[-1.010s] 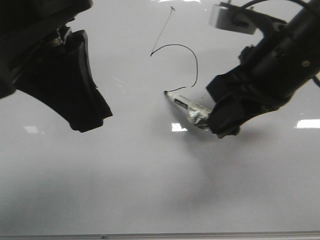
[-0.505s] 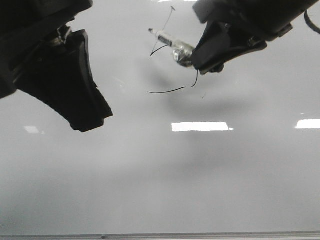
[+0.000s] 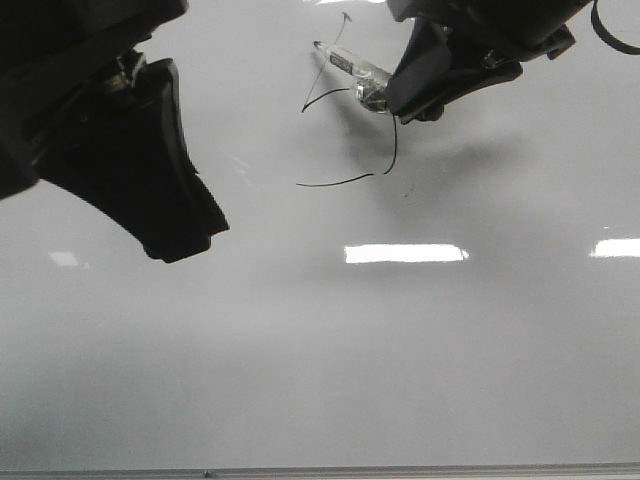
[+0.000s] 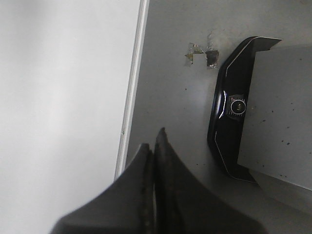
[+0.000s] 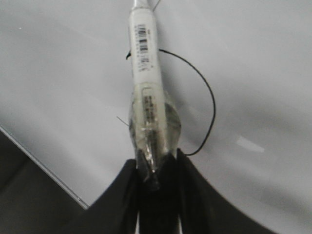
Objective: Write number 5 on whiteboard
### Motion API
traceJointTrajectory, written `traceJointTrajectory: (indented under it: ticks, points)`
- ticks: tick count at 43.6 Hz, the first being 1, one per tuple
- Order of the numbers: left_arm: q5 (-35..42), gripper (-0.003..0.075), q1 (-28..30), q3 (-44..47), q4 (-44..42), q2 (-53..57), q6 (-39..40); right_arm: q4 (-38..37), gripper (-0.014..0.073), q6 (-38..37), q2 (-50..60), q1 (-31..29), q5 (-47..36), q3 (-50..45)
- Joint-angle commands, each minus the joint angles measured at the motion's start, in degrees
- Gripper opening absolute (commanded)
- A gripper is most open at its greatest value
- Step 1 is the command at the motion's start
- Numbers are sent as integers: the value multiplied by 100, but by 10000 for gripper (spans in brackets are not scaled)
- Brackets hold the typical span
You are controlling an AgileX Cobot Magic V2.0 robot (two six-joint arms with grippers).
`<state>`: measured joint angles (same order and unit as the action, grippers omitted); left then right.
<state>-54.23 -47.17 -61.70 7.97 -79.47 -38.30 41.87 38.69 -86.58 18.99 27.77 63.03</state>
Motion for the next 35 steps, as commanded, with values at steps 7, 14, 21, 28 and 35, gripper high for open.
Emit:
traceJointTrajectory:
  ticks: [7, 14, 21, 28, 35]
  points:
    - [187, -20, -34, -150, 114, 209, 54, 99, -62, -115, 199, -329, -118, 194]
    - [187, -20, -34, -150, 114, 209, 54, 32, -62, -325, 199, -577, 74, 194]
    - [187, -20, -34, -150, 114, 209, 54, -494, -62, -772, 330, -1006, 332, 186]
    - [187, -20, -34, -150, 114, 209, 54, -746, -62, -723, 652, -1101, 595, 186]
    - [109, -15, -34, -177, 114, 209, 29, -1216, -62, 257, 1162, -839, 1525, 192]
